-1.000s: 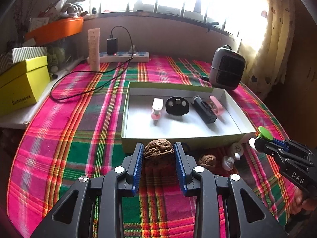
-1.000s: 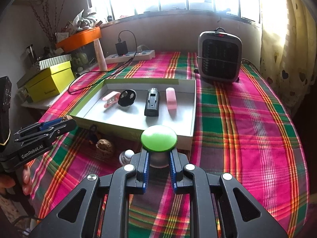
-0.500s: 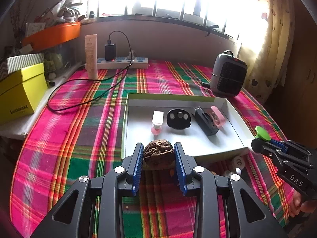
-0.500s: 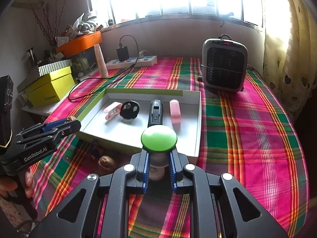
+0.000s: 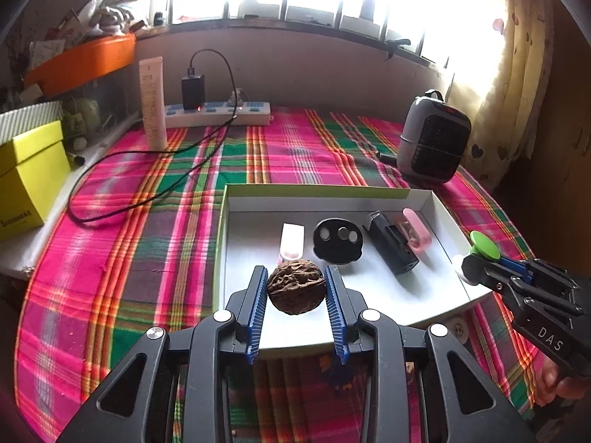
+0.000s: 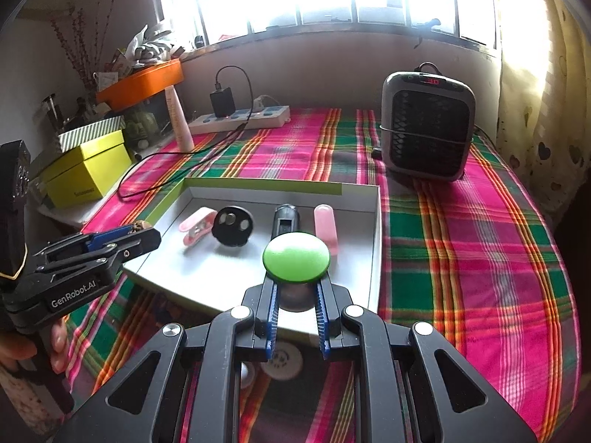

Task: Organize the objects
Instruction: 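Carry the walnut and green-capped object over the white tray with both tools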

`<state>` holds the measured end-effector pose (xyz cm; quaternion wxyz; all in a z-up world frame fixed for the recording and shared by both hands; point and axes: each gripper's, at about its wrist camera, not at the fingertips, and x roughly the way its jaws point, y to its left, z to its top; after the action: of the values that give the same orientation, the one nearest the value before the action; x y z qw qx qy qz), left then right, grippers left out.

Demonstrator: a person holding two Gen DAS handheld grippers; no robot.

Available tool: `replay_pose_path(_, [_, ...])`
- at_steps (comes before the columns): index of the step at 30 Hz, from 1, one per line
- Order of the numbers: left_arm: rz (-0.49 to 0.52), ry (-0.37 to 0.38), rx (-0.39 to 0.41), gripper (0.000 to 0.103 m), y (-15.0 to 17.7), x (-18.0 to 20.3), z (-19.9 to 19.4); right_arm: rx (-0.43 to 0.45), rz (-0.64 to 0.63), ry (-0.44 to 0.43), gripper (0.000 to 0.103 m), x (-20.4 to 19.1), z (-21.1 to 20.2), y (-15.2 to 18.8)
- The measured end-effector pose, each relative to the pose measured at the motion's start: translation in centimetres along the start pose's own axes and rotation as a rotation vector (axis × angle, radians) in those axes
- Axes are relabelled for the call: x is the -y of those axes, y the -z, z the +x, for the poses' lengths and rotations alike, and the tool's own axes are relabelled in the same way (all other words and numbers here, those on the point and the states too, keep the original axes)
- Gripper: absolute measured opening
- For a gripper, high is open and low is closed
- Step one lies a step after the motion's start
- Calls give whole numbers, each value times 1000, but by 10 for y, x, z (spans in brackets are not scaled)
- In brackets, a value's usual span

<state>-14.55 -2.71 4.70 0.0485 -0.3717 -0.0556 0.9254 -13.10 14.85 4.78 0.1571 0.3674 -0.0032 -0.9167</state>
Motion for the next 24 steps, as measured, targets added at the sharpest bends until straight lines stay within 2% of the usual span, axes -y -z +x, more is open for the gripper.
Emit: replay_pose_path(24, [4,4,-78,29,-10,0,41,-86,-26,20,18,7,38,-4])
